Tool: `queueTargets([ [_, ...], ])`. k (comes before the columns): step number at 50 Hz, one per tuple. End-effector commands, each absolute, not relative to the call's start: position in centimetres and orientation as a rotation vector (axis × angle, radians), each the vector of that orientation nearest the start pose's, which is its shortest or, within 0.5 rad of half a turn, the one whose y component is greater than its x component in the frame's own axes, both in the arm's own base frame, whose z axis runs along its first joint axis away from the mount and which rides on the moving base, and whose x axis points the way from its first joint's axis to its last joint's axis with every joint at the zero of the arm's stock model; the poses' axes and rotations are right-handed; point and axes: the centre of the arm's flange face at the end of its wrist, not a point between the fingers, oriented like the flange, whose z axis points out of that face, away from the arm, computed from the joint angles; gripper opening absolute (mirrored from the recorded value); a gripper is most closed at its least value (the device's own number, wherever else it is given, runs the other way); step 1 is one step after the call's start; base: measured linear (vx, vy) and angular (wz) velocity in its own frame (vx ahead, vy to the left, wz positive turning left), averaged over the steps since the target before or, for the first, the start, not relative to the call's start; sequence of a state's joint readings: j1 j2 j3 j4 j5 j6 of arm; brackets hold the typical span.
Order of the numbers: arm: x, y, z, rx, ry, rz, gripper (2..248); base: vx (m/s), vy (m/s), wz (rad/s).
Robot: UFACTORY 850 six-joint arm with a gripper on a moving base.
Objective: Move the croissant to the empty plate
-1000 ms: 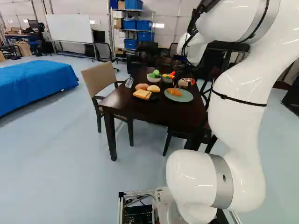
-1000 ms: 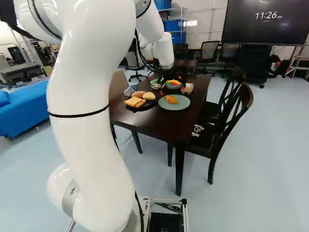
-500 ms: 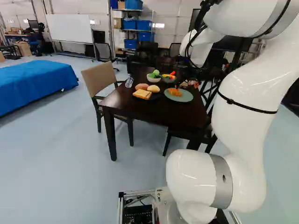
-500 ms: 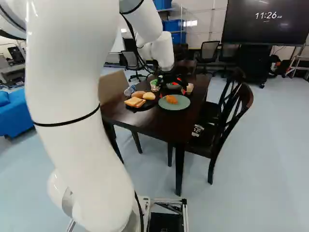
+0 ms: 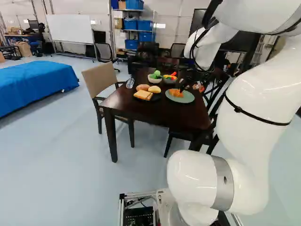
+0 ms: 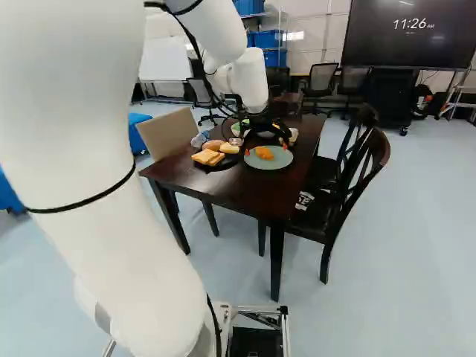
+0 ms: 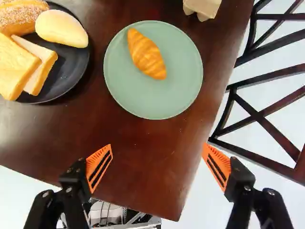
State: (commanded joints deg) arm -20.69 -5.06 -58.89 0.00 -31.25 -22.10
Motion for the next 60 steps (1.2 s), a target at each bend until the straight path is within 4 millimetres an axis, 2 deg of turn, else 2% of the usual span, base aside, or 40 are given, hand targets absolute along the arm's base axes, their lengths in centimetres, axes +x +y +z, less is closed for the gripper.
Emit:
queueTargets([
  [43, 38.3, -17.2, 53.7, -3.241, 0.057, -0.593, 247, 0.0, 0.0, 0.0],
  [48, 37.7, -17.1, 53.7, -3.241, 0.063, -0.594, 247, 0.0, 0.0, 0.0],
  [60, 37.7, -17.0, 53.6, -3.241, 0.063, -0.6, 247, 0.0, 0.0, 0.0],
])
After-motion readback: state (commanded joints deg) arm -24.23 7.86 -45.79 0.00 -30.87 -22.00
